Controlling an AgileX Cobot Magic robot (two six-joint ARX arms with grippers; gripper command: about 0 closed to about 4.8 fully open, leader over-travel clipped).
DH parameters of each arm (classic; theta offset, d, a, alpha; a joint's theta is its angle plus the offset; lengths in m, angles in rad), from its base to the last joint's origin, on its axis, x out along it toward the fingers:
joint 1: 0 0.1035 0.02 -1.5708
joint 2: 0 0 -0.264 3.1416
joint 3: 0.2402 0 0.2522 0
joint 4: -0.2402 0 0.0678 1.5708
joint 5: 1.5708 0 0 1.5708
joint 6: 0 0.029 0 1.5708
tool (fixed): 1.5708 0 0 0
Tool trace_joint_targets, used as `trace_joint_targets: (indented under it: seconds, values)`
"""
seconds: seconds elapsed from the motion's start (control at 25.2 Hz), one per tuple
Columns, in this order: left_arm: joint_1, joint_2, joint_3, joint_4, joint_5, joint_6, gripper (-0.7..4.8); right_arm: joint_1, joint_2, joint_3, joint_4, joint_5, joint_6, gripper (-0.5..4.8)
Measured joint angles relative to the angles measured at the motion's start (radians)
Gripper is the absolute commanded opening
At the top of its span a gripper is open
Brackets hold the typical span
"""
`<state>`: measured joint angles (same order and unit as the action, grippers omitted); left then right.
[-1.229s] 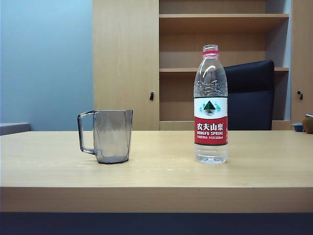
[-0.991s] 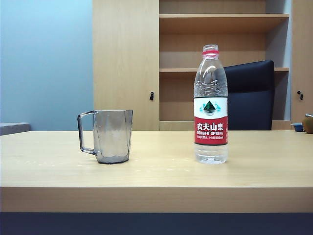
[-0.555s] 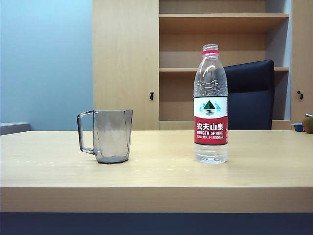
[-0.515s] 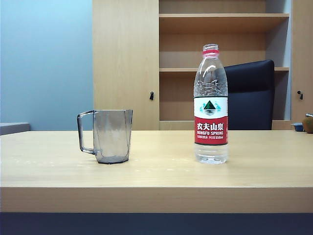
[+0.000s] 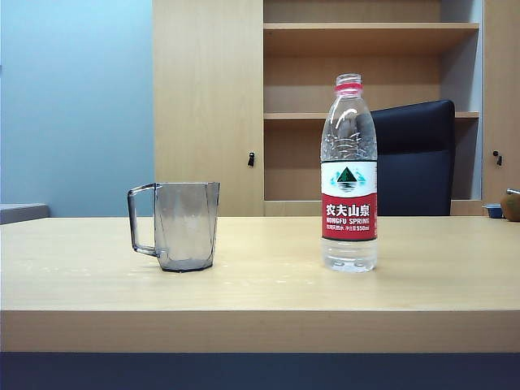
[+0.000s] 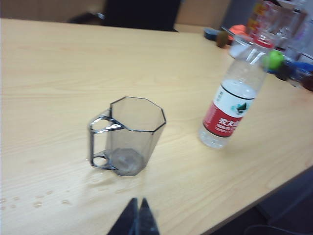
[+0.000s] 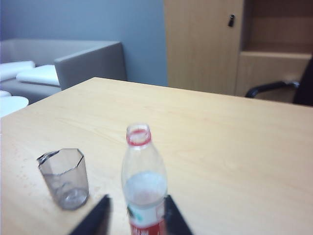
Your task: Pick up the mineral water bottle on the table and pour water into the mug until it's half full.
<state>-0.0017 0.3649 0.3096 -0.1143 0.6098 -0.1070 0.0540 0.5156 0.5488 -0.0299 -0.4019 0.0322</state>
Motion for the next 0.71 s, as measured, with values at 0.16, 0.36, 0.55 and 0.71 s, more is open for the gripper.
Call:
trace_joint_targets:
  seconds: [0.16, 0.36, 0.55, 0.71]
  values:
    - [0.0, 0.027, 0.011, 0.004, 0.007, 0.001, -0.06, 0.091, 0.194, -0.005, 0.167, 0.084, -0.005, 2.14]
    - [0.0, 0.023, 0.014, 0.006, 0.011, 0.001, -0.06, 0.271, 0.483, -0.055, 0.4, 0.237, -0.006, 2.13]
    - [0.0, 0.025, 0.014, -0.003, 0.011, 0.001, -0.06, 0.406, 0.696, -0.268, 0.826, 0.421, 0.037, 2.19]
    - [0.0, 0.025, 0.014, -0.01, 0.011, 0.001, -0.06, 0.425, 0.795, -0.325, 0.987, 0.447, 0.039, 3.82]
